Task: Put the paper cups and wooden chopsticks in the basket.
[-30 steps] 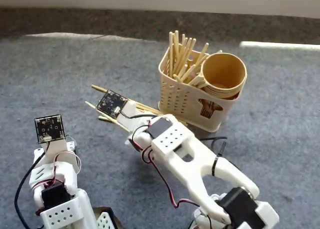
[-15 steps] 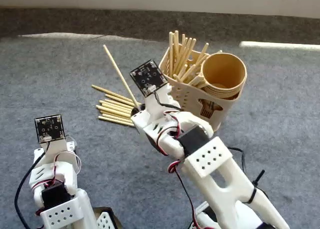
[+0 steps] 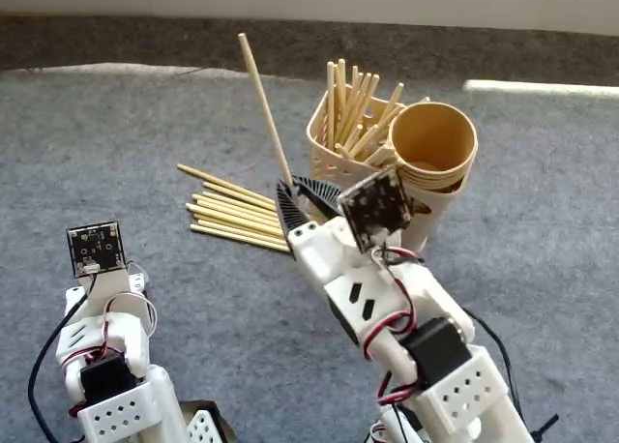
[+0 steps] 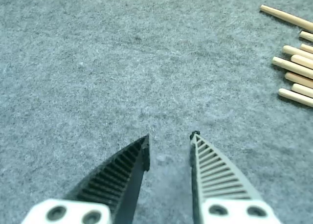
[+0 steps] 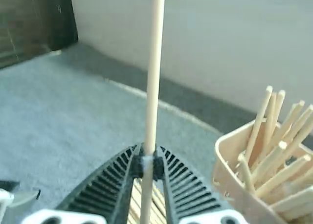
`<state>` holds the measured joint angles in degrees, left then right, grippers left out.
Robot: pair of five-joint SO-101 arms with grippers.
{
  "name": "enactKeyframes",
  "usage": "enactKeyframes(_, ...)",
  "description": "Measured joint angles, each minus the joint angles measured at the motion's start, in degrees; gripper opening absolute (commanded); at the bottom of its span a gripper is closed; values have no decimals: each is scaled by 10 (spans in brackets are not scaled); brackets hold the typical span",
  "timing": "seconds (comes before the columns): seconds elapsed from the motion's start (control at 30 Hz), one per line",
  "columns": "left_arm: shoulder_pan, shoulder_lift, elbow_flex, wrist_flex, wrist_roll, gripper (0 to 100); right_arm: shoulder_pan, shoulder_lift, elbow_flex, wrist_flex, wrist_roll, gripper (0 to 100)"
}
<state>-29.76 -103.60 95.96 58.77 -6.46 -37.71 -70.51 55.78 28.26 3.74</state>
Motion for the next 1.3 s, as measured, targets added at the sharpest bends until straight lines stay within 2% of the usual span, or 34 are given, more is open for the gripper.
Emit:
enactKeyframes(0.37,0,0,0,0,0,140,3,-48,11,-223,0,5)
enactKeyframes(0.47,0,0,0,0,0,140,33,-41,11,-265,0,5)
enactKeyframes(0.73,0,0,0,0,0,140,142,140,11,-396,0,5)
enactKeyframes(0.97,0,0,0,0,0,140,153,296,11,-483,0,5)
enactKeyframes(1.17,0,0,0,0,0,140,160,345,9,-517,1,8)
enactKeyframes(1.3,0,0,0,0,0,140,165,354,9,-523,1,82)
